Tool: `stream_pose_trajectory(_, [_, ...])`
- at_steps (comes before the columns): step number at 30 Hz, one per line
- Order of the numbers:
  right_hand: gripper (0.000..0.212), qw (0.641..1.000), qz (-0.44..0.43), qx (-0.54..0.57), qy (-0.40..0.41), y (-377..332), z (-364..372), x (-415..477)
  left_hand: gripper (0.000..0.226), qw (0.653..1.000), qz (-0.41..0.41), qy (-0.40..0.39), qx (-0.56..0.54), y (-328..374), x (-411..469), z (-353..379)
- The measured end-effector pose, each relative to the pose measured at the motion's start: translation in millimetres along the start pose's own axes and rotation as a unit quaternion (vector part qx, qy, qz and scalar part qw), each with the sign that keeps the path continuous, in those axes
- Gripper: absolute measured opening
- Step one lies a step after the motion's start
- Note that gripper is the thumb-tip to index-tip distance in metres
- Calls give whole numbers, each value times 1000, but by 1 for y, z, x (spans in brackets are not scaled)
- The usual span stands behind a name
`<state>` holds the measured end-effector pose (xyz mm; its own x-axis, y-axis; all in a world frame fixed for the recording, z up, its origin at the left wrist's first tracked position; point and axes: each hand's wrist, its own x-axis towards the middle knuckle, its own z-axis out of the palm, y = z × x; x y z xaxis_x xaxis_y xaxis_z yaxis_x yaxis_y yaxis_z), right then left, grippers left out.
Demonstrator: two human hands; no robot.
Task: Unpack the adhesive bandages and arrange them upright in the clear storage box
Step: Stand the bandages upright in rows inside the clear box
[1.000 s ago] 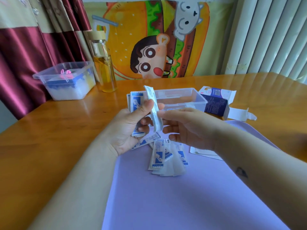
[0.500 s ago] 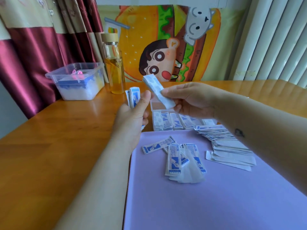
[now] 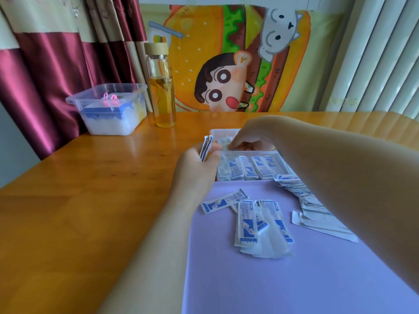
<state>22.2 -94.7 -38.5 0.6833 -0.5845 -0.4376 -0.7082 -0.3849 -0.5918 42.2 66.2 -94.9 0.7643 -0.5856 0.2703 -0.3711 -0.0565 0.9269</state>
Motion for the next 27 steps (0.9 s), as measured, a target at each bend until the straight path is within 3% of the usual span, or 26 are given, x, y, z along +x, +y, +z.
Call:
stream_pose_trajectory(8, [12, 999, 10, -25, -29, -11, 6, 3, 15, 1000, -5, 1, 10, 3, -1, -2])
stream_pose_trajectory(13, [13, 998, -8, -61, -3, -11, 5, 7, 17, 1000, -13, 1, 9, 6, -2, -4])
stream_pose_trajectory(17, [37, 987, -36, -155, 39, -11, 7, 4, 18, 1000, -12, 1, 13, 7, -2, -3])
stream_pose_trajectory(20, [34, 975, -39, -219, 23, -11, 8, 10, 19, 1000, -15, 4, 24, 6, -2, -3])
stream_pose_trajectory(23, [26, 979, -27, -204, 6, -9, 5, 12, 23, 999, -14, 16, 26, 7, -2, -5])
stream_pose_trajectory(27, [20, 962, -92, -235, 106, -5, -3, -6, 32, 995, 0, 94, -29, 14, -1, -11])
